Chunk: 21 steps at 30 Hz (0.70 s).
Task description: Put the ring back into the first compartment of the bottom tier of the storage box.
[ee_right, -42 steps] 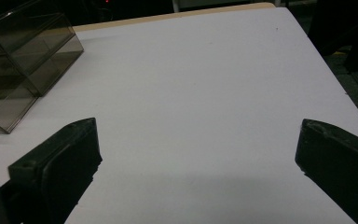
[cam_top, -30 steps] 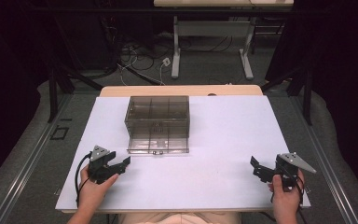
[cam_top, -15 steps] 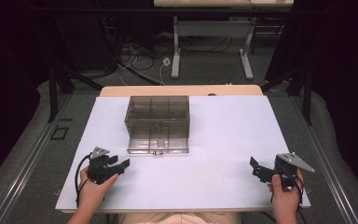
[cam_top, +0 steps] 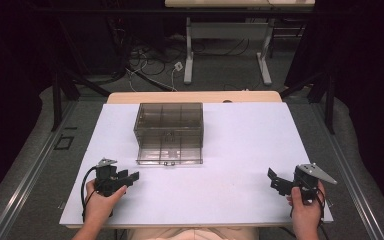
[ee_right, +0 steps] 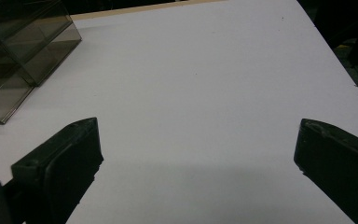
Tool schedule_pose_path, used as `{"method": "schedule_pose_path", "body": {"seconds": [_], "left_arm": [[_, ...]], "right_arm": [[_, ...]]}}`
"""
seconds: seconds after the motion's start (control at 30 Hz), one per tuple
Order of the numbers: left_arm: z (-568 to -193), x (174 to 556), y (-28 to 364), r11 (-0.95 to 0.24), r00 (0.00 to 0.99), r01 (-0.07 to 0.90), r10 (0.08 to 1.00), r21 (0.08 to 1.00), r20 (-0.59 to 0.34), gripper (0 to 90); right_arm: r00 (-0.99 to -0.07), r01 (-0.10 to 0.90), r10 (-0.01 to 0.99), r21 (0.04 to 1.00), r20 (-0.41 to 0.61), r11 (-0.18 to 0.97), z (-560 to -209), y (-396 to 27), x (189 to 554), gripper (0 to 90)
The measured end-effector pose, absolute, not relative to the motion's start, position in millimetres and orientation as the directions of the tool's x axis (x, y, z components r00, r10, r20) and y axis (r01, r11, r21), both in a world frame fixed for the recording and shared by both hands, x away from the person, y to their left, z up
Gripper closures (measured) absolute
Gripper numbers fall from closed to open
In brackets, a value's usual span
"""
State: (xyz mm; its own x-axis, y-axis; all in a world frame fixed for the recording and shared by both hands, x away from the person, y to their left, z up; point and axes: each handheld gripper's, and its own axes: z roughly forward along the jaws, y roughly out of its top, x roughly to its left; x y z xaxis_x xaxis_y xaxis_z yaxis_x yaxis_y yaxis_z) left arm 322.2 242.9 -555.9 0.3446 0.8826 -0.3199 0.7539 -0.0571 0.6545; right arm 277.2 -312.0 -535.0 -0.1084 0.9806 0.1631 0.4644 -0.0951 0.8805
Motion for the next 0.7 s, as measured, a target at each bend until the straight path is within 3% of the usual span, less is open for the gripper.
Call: {"method": "schedule_pose_path", "body": {"seconds": [0.7], "left_arm": [[-558.0,323.9,242.9,-0.052,0.332,0.768,0.885,0.638,-0.327,58.5]], "right_arm": [[-0.105,0.470,0.980,0.877,0.167,-0.099,-535.6,-311.8,277.4,1.0]]}}
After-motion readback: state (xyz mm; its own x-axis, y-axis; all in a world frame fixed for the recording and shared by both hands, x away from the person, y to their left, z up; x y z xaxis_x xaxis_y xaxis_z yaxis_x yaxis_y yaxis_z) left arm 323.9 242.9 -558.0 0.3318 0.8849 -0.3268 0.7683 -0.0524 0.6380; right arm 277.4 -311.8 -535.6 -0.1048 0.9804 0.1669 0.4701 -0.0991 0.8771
